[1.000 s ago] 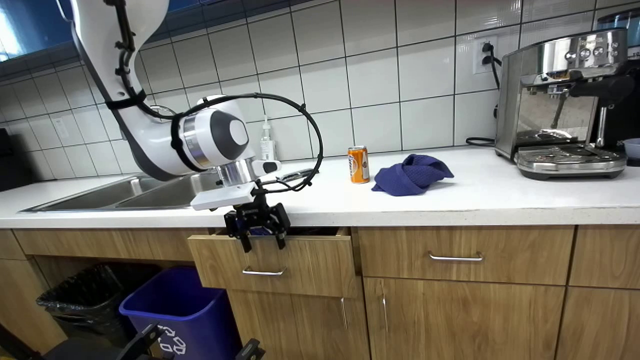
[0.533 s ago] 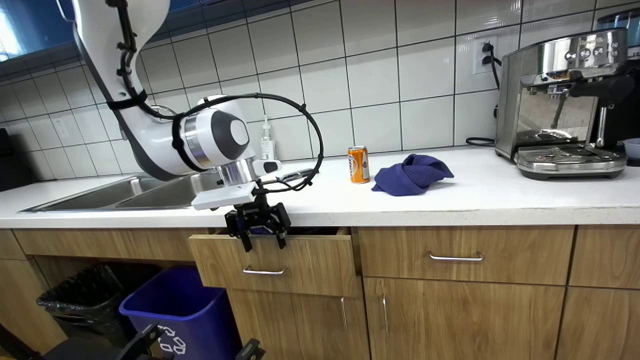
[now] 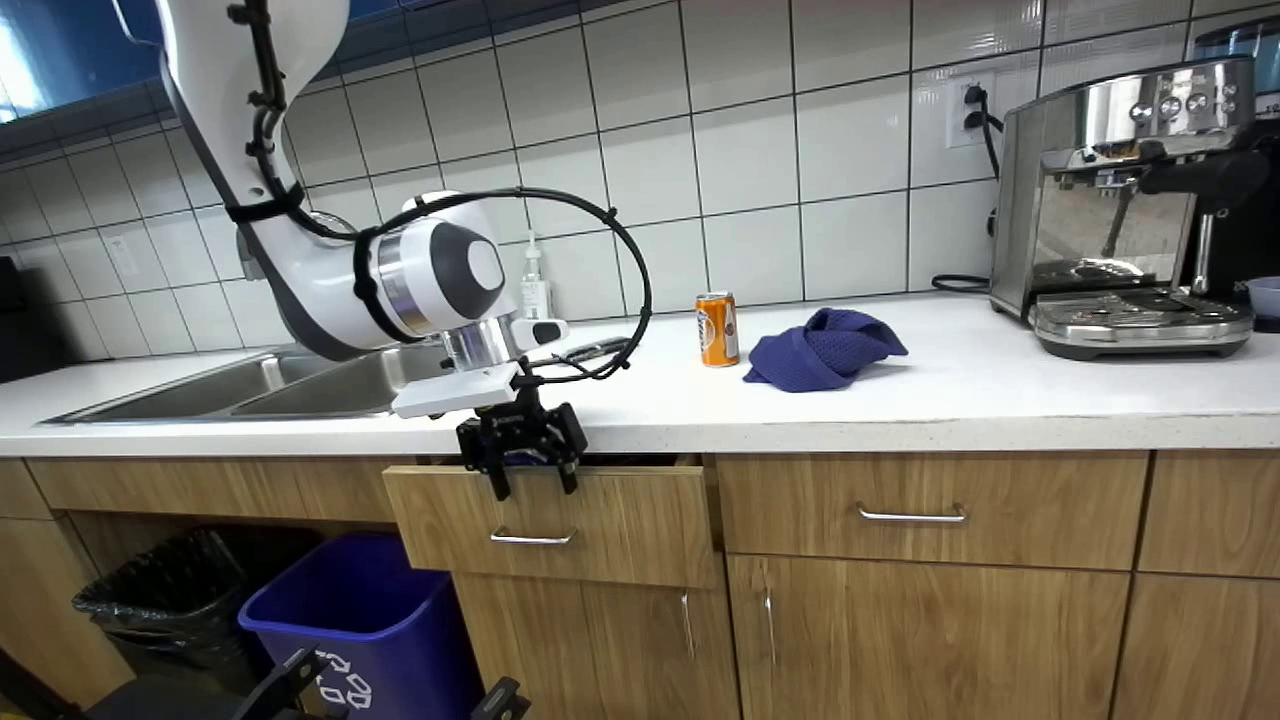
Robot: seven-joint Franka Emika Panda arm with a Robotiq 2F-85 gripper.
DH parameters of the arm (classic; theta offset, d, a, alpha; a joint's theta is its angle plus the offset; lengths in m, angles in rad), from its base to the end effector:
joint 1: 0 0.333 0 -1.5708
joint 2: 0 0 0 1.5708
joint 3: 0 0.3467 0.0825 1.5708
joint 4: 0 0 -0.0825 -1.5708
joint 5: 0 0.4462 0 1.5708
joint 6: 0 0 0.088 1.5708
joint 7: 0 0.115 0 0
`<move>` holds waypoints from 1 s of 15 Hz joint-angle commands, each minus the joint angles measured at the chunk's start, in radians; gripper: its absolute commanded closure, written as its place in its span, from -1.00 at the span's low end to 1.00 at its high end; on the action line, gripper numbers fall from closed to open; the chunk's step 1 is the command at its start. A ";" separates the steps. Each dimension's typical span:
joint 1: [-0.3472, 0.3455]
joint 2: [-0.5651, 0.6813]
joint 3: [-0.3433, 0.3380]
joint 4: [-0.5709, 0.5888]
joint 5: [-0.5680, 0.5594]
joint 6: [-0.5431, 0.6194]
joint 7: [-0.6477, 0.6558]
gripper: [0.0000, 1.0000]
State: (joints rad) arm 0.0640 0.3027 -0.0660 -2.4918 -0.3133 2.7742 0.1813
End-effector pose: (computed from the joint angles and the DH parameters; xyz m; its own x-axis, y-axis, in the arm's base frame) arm 0.4954 0.0091 0.1305 0.9935 0.1120 -0.0178 0.1134 -0.9851 0.1290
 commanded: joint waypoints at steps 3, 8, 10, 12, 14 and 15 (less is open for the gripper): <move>0.000 0.035 -0.022 0.067 0.010 0.006 -0.038 -1.00; 0.001 0.037 -0.023 0.067 0.010 0.006 -0.037 -1.00; 0.001 0.030 -0.021 0.058 0.013 0.008 -0.039 -1.00; -0.002 0.011 -0.011 0.037 0.024 0.009 -0.047 -1.00; -0.005 -0.010 0.001 0.013 0.042 0.006 -0.056 -1.00; -0.006 -0.019 0.006 0.004 0.053 0.005 -0.062 -1.00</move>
State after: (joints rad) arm 0.0640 0.3146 -0.0688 -2.4759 -0.2995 2.7743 0.1663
